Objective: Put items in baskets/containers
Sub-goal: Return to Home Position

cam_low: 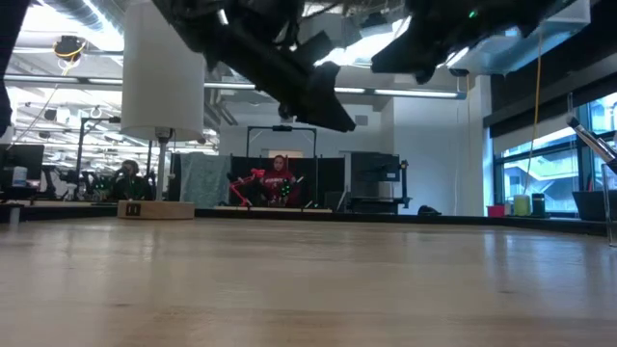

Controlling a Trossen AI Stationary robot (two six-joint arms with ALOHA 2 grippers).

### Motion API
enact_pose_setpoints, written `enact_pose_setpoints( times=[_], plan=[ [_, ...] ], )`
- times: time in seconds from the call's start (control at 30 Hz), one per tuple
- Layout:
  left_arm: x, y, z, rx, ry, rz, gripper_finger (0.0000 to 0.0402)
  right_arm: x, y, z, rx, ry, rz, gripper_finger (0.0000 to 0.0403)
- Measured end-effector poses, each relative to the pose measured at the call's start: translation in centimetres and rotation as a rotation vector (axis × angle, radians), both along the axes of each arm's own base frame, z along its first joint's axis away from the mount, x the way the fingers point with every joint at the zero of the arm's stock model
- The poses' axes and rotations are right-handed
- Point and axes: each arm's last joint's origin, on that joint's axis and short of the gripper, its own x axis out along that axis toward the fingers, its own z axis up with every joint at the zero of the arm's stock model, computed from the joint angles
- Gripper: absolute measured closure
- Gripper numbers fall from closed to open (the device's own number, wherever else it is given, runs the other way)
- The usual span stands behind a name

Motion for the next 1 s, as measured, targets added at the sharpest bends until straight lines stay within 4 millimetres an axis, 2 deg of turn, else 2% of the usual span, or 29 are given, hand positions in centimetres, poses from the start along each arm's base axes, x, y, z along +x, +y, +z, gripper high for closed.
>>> enact_pose_setpoints(
  times=[0.1,0.23,0.37,0.6,0.73,0.87,1.0],
  plan=[
    [-0.2,1.8,0.0,-0.021,-0.001,0.004,0.0298,0.5,-2.2,-0.4,0.057,-0.022,0.09,0.029],
    [-0.8,3.1,0.6,-0.065,-0.01,-0.034,0.0309,1.1,-3.8,-0.8,0.097,-0.058,0.177,0.0301],
    [-2.0,2.8,2.8,-0.099,-0.036,-0.069,0.032,0.8,-4.6,-0.6,0.089,-0.079,0.15,0.0322],
    [-4.7,1.9,7.1,0.021,-0.114,-0.124,0.0335,0.7,-5.4,-0.3,0.106,-0.127,0.215,0.0373],
    [-7.0,2.6,6.2,0.068,-0.229,-0.135,0.034,1.1,-5.5,-0.5,0.11,-0.136,0.249,0.0397],
    [-10.0,4.4,4.8,0.101,-0.344,-0.093,0.0342,1.1,-5.5,-0.6,0.094,-0.134,0.264,0.0395],
    [-13.2,6.0,5.6,0.08,-0.466,-0.101,0.0343,1.1,-5.6,-0.6,0.071,-0.127,0.275,0.0394]
  ],
)
